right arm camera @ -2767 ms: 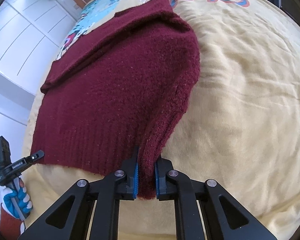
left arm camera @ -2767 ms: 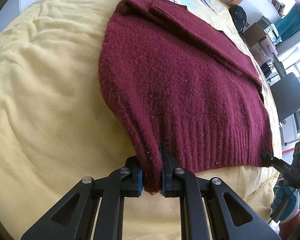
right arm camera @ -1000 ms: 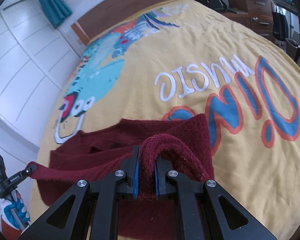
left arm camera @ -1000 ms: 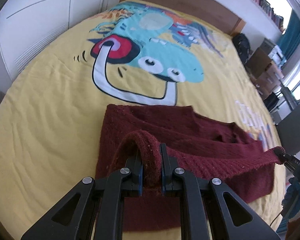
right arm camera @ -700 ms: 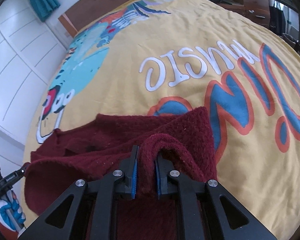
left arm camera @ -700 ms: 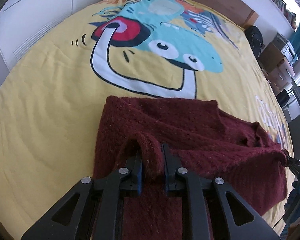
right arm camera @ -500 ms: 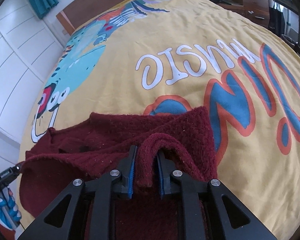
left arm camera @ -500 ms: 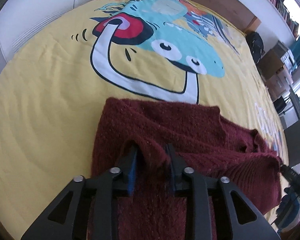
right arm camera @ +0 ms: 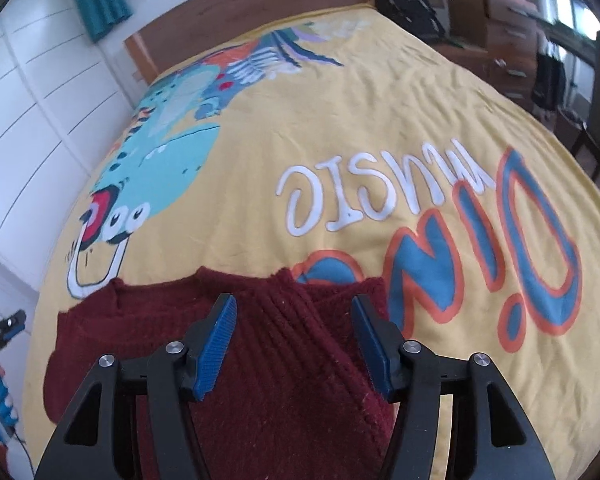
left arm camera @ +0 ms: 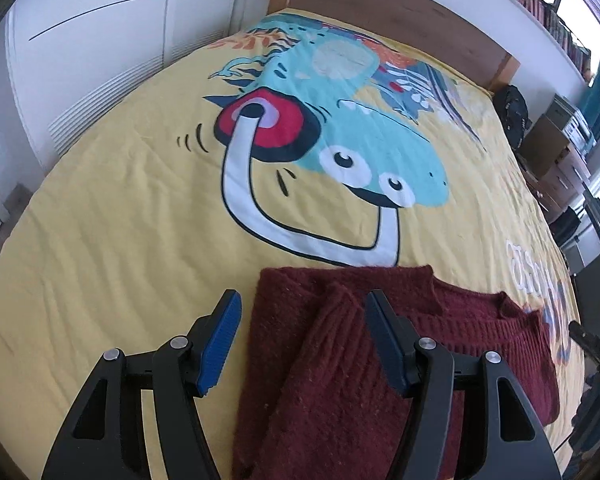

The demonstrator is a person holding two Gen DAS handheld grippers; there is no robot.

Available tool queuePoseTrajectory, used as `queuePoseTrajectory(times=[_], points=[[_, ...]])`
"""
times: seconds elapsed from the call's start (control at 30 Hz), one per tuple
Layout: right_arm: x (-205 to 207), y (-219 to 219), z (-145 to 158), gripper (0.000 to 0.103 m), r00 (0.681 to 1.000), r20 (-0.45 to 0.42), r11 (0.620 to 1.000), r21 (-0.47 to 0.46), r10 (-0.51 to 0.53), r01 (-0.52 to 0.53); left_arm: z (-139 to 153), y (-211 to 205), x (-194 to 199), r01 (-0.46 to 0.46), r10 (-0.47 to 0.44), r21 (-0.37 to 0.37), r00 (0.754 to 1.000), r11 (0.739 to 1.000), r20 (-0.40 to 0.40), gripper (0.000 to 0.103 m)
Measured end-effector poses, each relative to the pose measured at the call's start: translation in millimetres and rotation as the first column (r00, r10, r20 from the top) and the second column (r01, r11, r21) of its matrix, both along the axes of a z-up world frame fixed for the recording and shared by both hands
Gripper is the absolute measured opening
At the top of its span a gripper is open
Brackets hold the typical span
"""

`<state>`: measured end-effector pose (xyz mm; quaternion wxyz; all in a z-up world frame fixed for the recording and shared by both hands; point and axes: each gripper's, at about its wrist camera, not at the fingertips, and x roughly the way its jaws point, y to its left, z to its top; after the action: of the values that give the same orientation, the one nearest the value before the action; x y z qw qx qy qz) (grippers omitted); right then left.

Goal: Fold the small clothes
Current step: 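Open both grippers to release the folded hem, then move both open grippers to the folded edge of the sweater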

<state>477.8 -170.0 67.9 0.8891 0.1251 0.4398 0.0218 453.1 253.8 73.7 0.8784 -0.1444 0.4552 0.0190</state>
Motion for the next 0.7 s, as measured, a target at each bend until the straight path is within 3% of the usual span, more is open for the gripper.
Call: queuePoseTrajectory(times=[0.2, 0.47, 0.7], points=[[3.6, 25.4, -21.9, 0.062, 0.997, -0.020, 0.997, -0.025, 0.079, -0.079, -16.8, -37.6, 1.1, 0.088, -0.088, 0.007, 0.996, 0.996, -0.015, 0.059], [4.0, 29.2, -81.5, 0.060, 0.992, -0.096, 0.995, -0.044, 0.085, -0.090, -78.5, -74.3, 9.7, 0.156, -0.150, 0.053, 0.983, 0.986, -0.104, 0.059], [-11.8, 30.4, -73.4, 0.059, 0.994, -0.094, 0.994, -0.079, 0.062, -0.070, -87.9, -72.1, -1.1, 0.167, -0.161, 0.072, 0.984, 0.983, -0.077, 0.059]])
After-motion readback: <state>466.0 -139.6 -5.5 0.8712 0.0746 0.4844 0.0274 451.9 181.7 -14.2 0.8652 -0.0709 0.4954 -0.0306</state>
